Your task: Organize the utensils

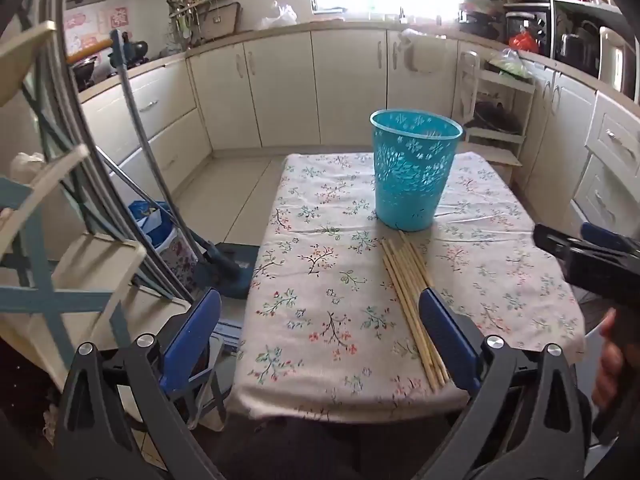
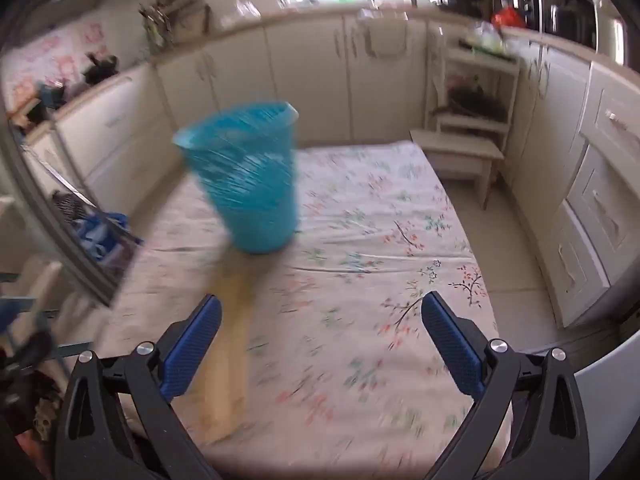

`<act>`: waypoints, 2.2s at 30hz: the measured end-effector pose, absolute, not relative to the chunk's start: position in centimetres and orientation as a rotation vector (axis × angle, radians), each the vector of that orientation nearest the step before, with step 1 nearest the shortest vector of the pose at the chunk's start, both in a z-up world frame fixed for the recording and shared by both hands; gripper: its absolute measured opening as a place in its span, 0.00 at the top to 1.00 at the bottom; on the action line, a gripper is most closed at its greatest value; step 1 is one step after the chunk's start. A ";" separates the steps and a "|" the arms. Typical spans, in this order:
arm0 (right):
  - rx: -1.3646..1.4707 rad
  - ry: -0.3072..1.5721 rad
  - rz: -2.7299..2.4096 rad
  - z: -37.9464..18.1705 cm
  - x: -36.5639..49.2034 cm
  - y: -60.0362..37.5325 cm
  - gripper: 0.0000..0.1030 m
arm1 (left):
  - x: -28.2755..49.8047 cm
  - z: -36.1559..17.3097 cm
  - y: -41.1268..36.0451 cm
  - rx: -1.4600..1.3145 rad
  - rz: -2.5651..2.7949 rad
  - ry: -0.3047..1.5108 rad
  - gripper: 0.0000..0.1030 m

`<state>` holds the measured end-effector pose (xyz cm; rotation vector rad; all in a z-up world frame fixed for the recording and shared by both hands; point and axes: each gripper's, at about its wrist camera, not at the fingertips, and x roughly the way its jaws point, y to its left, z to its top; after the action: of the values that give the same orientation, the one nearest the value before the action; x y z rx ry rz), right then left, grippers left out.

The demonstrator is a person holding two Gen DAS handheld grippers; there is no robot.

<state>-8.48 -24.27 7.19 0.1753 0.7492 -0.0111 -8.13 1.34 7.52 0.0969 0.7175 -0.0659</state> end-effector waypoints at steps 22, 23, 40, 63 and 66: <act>0.231 0.372 -0.047 20.3 -38.6 -13.3 0.07 | -29.9 16.4 8.3 0.005 -0.056 0.539 0.08; 0.232 0.367 -0.044 20.4 -39.1 -13.2 0.07 | -30.4 16.4 8.5 0.003 -0.055 0.538 0.08; 0.230 0.321 0.002 22.0 -42.0 -12.4 0.07 | -33.5 18.2 9.1 -0.016 -0.049 0.521 0.08; 0.246 0.343 0.027 21.4 -41.9 -12.0 0.07 | -33.3 18.3 9.1 -0.009 -0.036 0.537 0.08; 0.247 0.344 0.027 21.4 -41.9 -11.9 0.07 | -33.3 18.3 9.1 -0.009 -0.036 0.537 0.08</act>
<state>-41.93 -11.91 21.41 0.2473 0.3436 0.0273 -33.34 9.09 18.32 -0.0091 0.5367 -0.0355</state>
